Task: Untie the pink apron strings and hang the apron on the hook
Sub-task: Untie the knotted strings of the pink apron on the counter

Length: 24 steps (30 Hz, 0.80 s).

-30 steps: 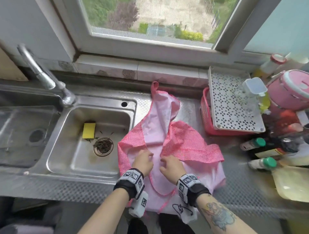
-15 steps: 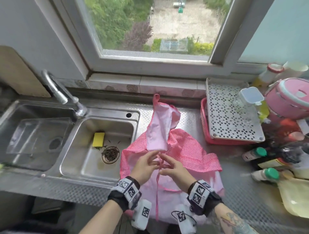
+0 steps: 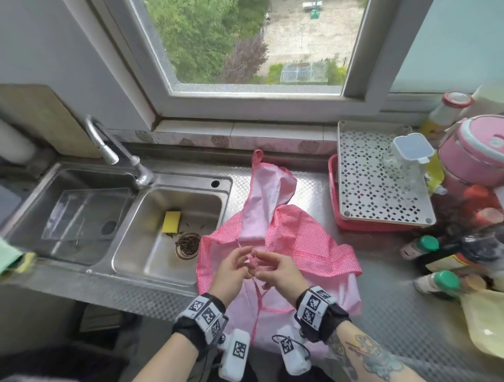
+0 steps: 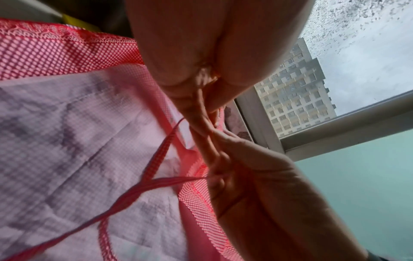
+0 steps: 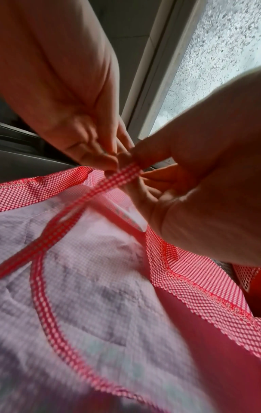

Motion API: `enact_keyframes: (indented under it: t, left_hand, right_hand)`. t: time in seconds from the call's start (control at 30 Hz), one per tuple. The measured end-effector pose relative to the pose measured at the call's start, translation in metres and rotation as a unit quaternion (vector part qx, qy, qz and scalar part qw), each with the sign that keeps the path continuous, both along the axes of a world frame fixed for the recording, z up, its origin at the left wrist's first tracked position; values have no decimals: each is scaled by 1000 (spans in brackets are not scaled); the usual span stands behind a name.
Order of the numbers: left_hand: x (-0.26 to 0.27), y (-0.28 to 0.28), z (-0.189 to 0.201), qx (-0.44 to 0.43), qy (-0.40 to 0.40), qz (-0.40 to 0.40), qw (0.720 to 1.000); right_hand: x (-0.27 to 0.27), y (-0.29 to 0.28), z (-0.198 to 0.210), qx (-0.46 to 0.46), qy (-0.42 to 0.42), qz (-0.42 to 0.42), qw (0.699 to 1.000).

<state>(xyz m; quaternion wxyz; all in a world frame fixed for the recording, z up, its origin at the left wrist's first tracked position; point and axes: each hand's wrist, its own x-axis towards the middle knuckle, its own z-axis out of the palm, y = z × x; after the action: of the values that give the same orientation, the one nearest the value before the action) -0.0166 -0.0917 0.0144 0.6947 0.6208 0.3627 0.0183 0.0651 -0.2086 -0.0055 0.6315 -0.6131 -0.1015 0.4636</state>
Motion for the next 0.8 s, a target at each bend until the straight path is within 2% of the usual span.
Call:
enact_keyframes:
  t: [0.1,0.17,0.33,0.4,0.5,0.63,0.8]
  left_hand:
    - [-3,3,-5,79,19,-31,996]
    - [-2,6,-9,77,28,-39,996]
    - [7,14,-11,-92,30,38,995]
    - [9,17,-12,-112,38,35,992]
    - [8,24,-15,-85,62,9,994]
    - [9,32,-18,-116,64,-36,991]
    - [3,38,-17,-37,86,-154,984]
  right_hand:
    - [2,-1,-4,-21,-9,-10,1000]
    - [3,0,-2,-28,-12,-2,1000]
    - [1,1,4,-46,2,-13,999]
    - [1,1,4,-74,-12,-25,997]
    - [0,4,3,-102,-42,-44,993]
    - [-6,7,5,-122,-83,-31,989]
    - [-12,6,1,-154,-112,-29,981]
